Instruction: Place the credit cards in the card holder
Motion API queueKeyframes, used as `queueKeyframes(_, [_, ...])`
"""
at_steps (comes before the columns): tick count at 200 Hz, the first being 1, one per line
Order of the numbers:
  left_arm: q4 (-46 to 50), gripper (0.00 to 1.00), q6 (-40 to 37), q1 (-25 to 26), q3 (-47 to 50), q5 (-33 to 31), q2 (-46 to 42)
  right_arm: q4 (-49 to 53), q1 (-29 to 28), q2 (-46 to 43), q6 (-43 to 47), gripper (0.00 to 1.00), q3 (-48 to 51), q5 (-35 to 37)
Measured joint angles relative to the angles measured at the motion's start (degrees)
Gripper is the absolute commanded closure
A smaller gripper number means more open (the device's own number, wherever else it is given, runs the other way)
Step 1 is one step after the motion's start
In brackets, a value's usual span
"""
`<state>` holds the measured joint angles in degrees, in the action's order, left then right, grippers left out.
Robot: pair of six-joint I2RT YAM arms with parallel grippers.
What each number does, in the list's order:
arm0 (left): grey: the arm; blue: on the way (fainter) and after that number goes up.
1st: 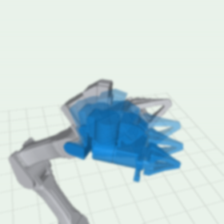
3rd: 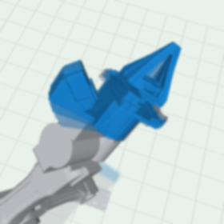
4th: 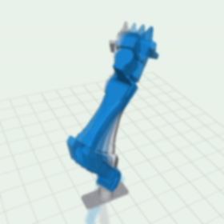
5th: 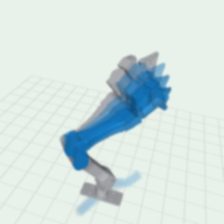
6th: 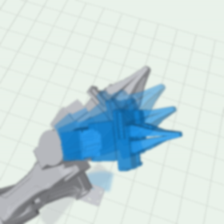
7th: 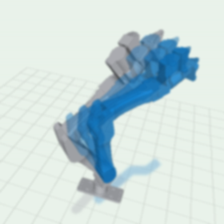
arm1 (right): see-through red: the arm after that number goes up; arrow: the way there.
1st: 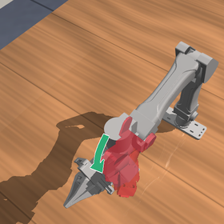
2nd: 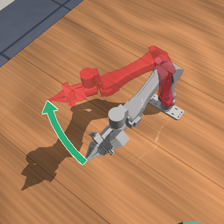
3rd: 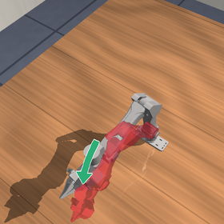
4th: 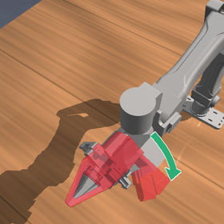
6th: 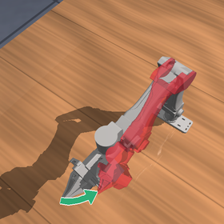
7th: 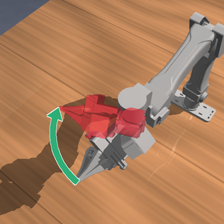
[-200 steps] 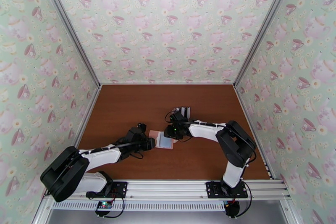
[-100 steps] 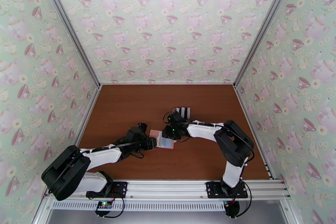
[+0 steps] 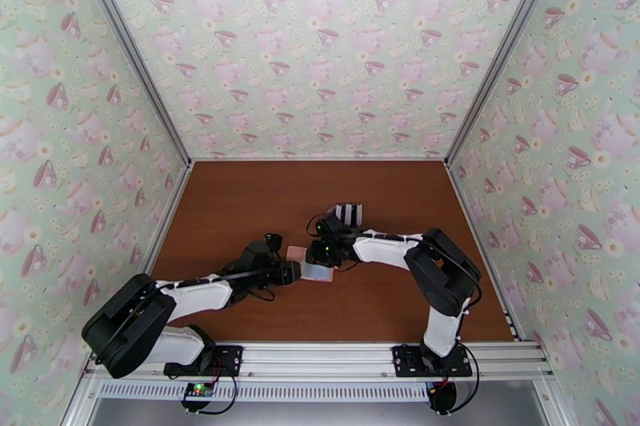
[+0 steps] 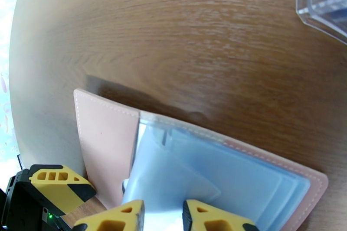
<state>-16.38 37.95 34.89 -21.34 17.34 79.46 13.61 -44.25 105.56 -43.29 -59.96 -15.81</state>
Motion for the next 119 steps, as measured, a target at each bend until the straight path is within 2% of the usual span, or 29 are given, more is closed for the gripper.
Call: queueKeyframes(119, [-0.04,0.32,-0.15,0.0,-0.02,0.04,0.09,-1.73,-1.18,1.66,-1.49,0.73,-0.98,-1.55])
